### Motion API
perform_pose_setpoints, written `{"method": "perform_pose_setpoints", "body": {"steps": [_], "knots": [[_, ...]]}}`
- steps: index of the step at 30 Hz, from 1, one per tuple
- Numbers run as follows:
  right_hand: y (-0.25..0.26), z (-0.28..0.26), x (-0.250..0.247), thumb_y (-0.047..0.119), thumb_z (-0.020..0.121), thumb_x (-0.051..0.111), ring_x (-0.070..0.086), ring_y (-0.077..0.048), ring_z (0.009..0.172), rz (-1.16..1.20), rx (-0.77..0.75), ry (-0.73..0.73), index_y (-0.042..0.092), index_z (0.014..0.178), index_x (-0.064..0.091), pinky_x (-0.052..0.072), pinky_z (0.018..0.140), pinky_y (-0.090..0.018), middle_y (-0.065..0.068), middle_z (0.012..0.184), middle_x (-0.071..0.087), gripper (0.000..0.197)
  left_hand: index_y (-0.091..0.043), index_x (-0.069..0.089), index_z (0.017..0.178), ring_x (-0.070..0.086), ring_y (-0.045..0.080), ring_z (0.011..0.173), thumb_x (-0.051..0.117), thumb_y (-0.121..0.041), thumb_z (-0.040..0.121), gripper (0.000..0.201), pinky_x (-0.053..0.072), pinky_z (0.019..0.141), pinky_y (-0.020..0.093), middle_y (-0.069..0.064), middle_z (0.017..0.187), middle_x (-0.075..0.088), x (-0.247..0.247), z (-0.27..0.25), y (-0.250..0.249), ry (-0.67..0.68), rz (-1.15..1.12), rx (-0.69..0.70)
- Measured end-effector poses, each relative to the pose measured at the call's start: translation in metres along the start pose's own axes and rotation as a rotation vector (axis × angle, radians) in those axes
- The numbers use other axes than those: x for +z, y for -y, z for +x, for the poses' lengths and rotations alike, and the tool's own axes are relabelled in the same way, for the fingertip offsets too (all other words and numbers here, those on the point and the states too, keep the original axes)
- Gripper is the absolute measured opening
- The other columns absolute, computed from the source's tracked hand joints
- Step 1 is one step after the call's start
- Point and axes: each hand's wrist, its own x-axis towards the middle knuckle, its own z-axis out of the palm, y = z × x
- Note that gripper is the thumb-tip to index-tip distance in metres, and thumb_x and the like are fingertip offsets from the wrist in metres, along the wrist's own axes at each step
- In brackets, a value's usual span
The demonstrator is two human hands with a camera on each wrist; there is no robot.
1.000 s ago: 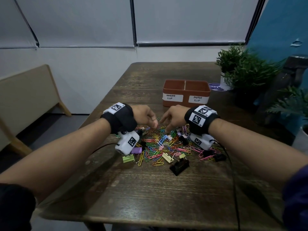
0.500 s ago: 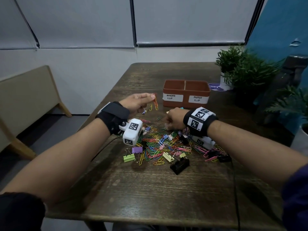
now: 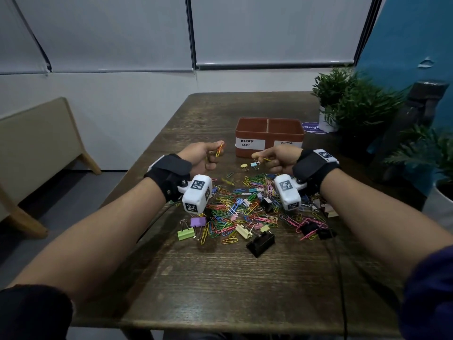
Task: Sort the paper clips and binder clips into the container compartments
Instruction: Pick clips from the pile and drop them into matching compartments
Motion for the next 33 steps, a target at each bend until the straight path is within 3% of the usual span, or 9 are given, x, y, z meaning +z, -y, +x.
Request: {"method": "perform_pose_setpoints", "body": {"steps": [5,10,12,14,19,24,28,31,33], "knots": [[0.002,-0.003,-0.003,0.011,0.092,0.03,0.026,-0.005,0.029,0.19,0.105,-0.069,0.013,0.08,0.048,0.018,0.031,-0.012,0.004,0.05,0.039,0.021,-0.005,0.056,0.113,0.033,0.005,0.048,0.03,-0.013,0.103,0.029,0.023,0.041,0.017,-0.003,0.069,0.039,0.006,0.007,0.002,-0.02,0.05,-0.048],[0.007,-0.006,-0.004,0.042,0.1,0.049,0.023,-0.003,0.025,0.134,0.057,-0.038,0.021,0.06,0.034,0.013,0.029,-0.011,0.009,0.04,0.032,0.047,-0.014,0.053,0.081,0.034,0.007,0.039,0.032,-0.009,0.086,0.023,0.021,0.037,0.017,-0.005,0.053,0.039,0.008,0.016,0.003,-0.04,-0.068,-0.112],[0.008,-0.006,-0.006,0.046,0.098,0.053,0.023,-0.002,0.025,0.162,0.016,-0.024,0.022,0.059,0.032,0.012,0.03,-0.011,0.009,0.039,0.032,0.05,-0.017,0.044,0.072,0.033,0.008,0.036,0.036,-0.012,0.068,0.01,0.016,0.037,0.015,-0.004,0.049,0.037,0.01,0.015,0.0,-0.007,-0.13,-0.131],[0.01,-0.005,-0.009,0.047,0.099,0.049,0.029,-0.003,0.025,0.226,-0.007,-0.03,0.021,0.059,0.031,0.015,0.029,-0.01,0.007,0.041,0.037,0.051,-0.018,0.041,0.068,0.032,0.008,0.035,0.036,-0.014,0.064,0.008,0.013,0.036,0.015,-0.002,0.052,0.039,0.01,0.014,-0.001,0.003,-0.148,-0.153],[0.006,-0.002,-0.011,0.045,0.101,0.046,0.041,-0.006,0.031,0.149,0.009,-0.117,0.018,0.061,0.035,0.021,0.026,-0.013,0.003,0.046,0.048,0.049,-0.017,0.043,0.069,0.034,0.008,0.036,0.037,-0.013,0.066,0.007,0.017,0.033,0.013,0.0,0.056,0.045,0.012,0.018,-0.002,-0.001,-0.041,-0.22],[0.008,-0.002,-0.004,0.048,0.099,0.049,0.035,-0.005,0.028,-0.129,0.039,-0.218,0.021,0.062,0.038,0.022,0.028,-0.014,0.008,0.038,0.034,0.048,-0.017,0.04,0.069,0.027,0.007,0.029,0.03,-0.011,0.081,0.017,0.018,0.028,0.01,-0.006,0.043,0.033,0.016,0.023,-0.003,-0.011,0.054,-0.275],[0.01,-0.005,0.001,0.047,0.099,0.051,0.036,-0.01,0.04,-0.65,0.014,-0.21,0.021,0.067,0.058,0.028,0.041,-0.022,0.006,0.052,0.044,0.042,-0.017,0.046,0.076,0.022,0.005,0.03,0.034,-0.017,0.092,0.02,0.016,0.032,0.01,-0.008,0.046,0.029,0.019,0.027,0.001,-0.103,0.392,-0.251],[0.012,-0.009,0.006,0.032,0.101,0.054,0.038,-0.007,0.04,-0.736,-0.037,-0.139,0.018,0.097,0.072,0.031,0.037,-0.019,0.004,0.061,0.049,0.023,-0.017,0.057,0.082,0.029,0.008,0.035,0.041,-0.035,0.099,0.03,0.025,0.037,0.016,-0.004,0.056,0.035,0.022,0.027,0.007,-0.137,0.76,-0.214],[0.014,-0.011,0.01,0.023,0.102,0.052,0.053,-0.009,0.049,-0.872,-0.074,-0.155,0.017,0.108,0.072,0.041,0.043,-0.019,0.0,0.074,0.061,0.022,-0.015,0.061,0.08,0.043,0.014,0.049,0.046,-0.055,0.096,0.045,0.037,0.051,0.023,-0.001,0.061,0.047,0.022,0.027,0.01,-0.142,1.066,-0.155]]}}
